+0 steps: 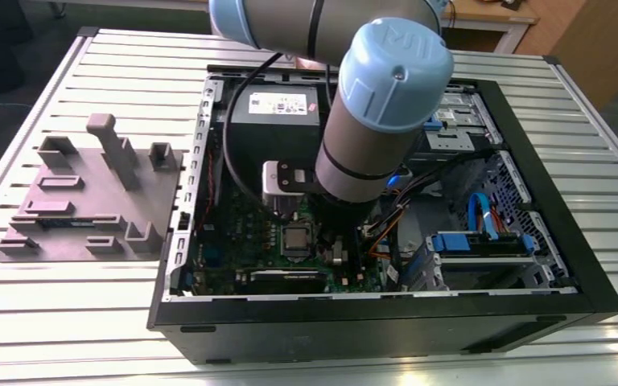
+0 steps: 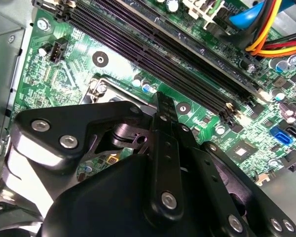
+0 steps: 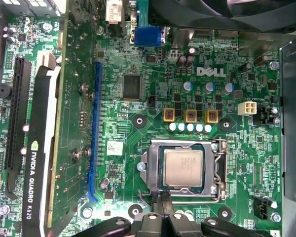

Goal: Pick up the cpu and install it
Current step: 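Install the first cpu locking lever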

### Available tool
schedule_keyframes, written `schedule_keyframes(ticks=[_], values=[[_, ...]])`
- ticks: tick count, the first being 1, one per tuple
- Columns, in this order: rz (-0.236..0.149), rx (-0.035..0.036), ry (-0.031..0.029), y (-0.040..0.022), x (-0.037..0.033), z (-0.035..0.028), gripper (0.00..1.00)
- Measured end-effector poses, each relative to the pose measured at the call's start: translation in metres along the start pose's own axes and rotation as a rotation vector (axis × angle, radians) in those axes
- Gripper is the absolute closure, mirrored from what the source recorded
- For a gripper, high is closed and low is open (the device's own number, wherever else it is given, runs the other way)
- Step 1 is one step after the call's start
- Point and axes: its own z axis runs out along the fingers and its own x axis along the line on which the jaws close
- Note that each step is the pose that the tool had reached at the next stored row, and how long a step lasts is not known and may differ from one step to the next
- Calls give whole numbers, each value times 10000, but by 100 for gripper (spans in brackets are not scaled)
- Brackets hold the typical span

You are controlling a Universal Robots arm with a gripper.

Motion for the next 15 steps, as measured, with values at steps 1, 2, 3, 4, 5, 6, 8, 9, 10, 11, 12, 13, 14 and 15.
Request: schedule_keyframes(ticks=[1,2,3,4,5,6,8,9,10,11,12,13,14,15], values=[[-3,1,0,0,0,4,90],[-5,2,1,-1,1,7,90],[-7,3,4,-1,1,9,90],[-10,5,4,-2,1,11,90],[-13,6,4,-3,1,12,90],[-18,8,1,-7,1,14,90],[-21,9,-2,-14,1,14,90],[-22,9,-3,-19,1,14,90],[-24,9,-4,-23,1,14,90],[-26,9,-5,-27,1,15,90],[-28,11,-6,-31,1,15,90],[-30,12,-15,-36,0,18,90],[-32,11,-15,-40,1,17,90],[-34,11,-14,-44,1,17,90]])
